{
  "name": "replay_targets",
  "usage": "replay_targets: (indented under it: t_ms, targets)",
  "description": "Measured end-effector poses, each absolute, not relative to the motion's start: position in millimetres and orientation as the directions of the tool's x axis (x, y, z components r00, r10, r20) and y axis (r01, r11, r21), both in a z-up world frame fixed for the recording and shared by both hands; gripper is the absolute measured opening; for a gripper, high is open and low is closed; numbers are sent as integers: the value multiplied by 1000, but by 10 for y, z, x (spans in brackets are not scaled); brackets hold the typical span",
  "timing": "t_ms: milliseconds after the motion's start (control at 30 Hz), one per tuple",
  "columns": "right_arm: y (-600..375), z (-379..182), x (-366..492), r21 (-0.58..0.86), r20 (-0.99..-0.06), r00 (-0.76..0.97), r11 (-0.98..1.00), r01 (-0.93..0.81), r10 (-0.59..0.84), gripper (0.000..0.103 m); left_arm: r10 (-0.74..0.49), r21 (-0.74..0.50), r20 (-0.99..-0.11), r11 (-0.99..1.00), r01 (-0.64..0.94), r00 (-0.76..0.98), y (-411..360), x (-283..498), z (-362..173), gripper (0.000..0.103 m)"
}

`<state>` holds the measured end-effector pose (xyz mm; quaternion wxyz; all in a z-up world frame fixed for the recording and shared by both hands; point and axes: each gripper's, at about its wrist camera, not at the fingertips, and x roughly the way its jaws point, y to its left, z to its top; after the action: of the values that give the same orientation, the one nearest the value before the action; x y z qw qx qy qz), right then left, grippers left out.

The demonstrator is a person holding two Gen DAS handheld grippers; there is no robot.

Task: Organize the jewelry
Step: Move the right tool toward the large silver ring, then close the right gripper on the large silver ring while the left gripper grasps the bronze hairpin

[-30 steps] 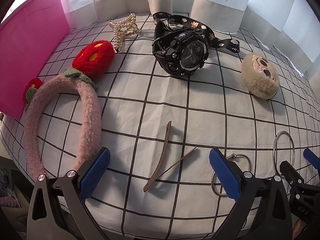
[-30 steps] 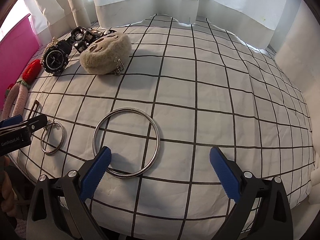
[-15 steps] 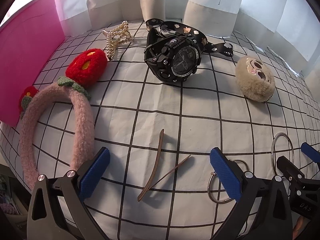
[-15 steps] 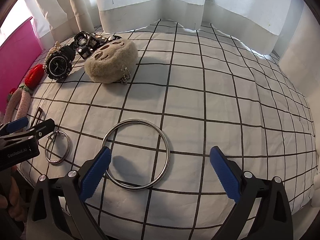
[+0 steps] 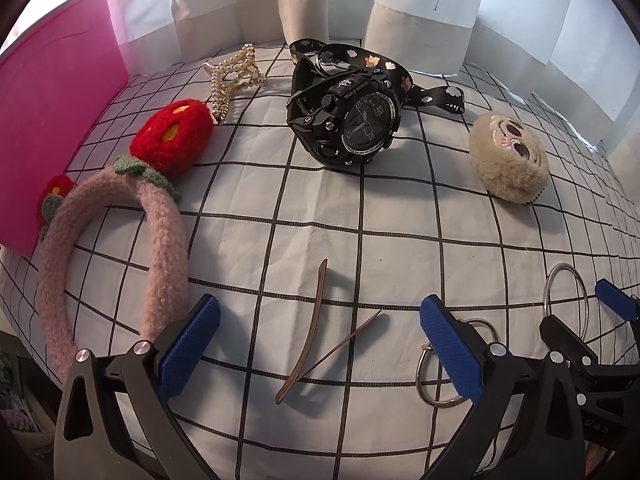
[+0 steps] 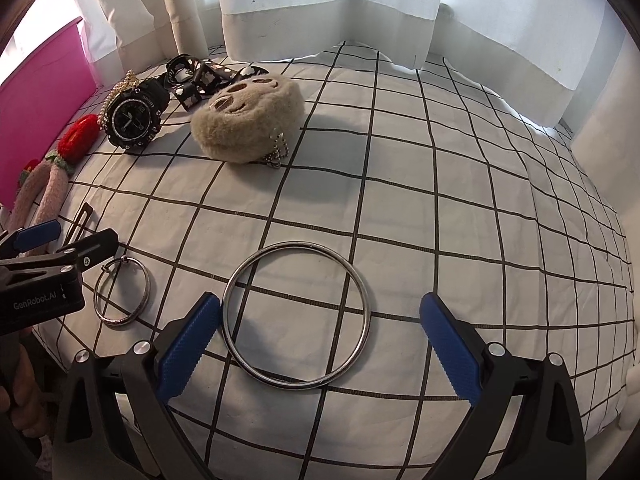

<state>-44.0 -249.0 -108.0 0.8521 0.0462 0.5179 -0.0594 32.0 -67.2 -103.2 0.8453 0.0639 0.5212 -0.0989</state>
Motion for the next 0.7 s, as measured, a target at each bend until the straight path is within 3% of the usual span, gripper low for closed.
replay_targets:
  t_ms: [467,533,633,700]
  targets:
    - [-2471,-1070,-486,24,-873,485,989,146,-50,93,-111,3,-885,970,244,452,-668,266,-1017,95]
    - [-2457,-1059,-503,27,-869,492,991,133,-43,89,-120,1,-883,966,259,455,-686,243,-999,89]
    - [-2402,-1012,-522,20,-859,511,994,108,-38,71,-139,4,-875,956,294,464,-748,183,-959,73]
    - [-2409,-1006,-510,27,-858,512,993,115,-36,71,-150,2,-872,951,309,467,-786,158,-940,64]
